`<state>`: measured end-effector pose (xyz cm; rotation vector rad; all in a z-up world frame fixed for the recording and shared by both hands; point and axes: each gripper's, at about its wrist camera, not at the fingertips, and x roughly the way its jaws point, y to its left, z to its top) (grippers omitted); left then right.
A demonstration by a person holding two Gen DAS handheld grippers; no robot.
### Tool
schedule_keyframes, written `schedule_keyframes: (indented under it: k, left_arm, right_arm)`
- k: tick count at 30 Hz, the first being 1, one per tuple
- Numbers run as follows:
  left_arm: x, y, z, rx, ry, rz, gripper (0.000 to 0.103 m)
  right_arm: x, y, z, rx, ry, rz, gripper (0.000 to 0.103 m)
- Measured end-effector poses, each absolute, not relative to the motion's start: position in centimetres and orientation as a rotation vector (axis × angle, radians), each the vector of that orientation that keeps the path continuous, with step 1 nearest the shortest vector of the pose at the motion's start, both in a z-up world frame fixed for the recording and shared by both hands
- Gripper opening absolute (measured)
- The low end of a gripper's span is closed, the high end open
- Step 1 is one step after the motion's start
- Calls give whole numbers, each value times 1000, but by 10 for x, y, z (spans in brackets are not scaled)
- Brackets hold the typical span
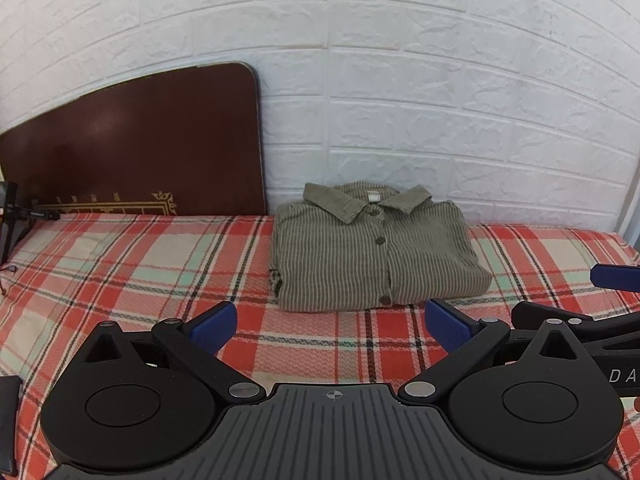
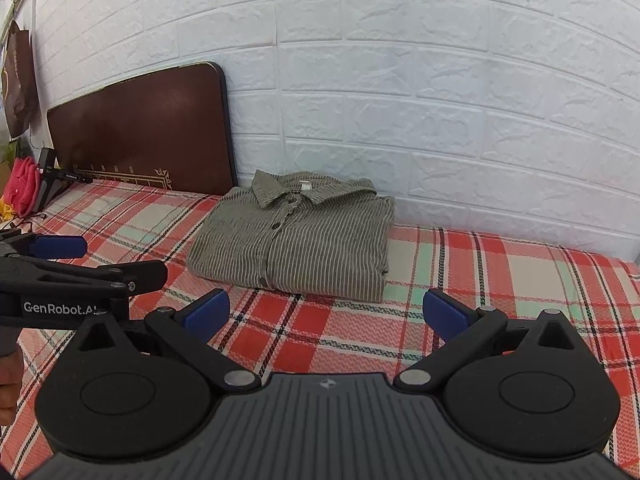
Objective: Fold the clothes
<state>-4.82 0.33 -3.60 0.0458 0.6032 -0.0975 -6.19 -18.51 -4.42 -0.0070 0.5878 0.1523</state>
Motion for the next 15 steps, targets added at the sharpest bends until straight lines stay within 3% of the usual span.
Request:
schedule_keyframes:
  k: [15]
  left_arm:
    - [-42,0,-39,48,613,-104,103]
  right_arm:
    - [-58,-189,-47,-8,602,150,102]
